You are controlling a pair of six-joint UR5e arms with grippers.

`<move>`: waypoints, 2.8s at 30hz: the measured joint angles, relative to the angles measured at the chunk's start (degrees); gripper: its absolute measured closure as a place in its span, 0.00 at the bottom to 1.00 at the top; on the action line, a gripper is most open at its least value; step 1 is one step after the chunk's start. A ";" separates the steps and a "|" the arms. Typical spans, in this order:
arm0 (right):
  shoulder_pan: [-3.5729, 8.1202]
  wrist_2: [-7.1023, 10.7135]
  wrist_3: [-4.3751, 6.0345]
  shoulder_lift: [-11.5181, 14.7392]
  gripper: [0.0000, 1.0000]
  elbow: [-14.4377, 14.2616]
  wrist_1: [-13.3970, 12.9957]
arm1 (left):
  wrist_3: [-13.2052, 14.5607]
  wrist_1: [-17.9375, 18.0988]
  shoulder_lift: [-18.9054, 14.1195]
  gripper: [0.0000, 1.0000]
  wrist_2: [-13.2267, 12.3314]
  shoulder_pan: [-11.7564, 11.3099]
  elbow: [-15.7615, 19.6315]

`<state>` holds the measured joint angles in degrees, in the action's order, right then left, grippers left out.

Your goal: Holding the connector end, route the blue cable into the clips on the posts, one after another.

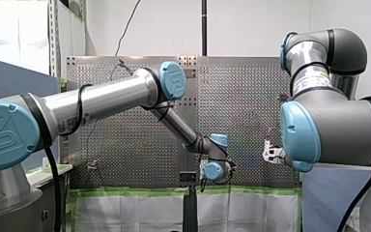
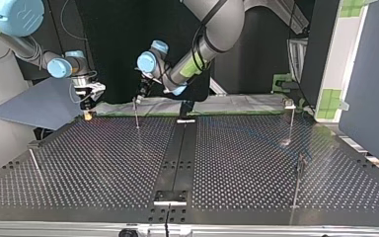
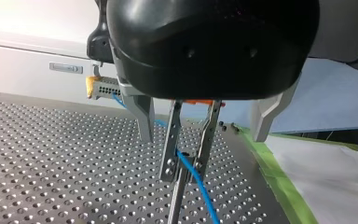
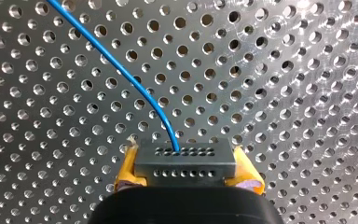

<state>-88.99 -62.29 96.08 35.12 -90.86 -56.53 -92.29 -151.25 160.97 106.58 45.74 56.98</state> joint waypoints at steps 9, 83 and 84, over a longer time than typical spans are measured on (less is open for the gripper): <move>0.04 0.06 0.02 0.00 1.00 0.01 0.00 | 0.43 0.15 -0.01 0.00 0.01 0.68 0.06; 0.78 -0.28 1.59 -0.01 1.00 -0.05 0.69 | -11.53 6.82 -22.06 0.00 7.23 2.19 22.85; 0.76 -0.28 1.59 0.00 1.00 -0.04 0.73 | -11.50 6.25 -22.67 0.00 7.28 2.22 23.45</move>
<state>-88.24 -62.58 97.67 35.11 -90.90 -55.80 -103.79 -144.99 138.30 113.85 47.96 80.42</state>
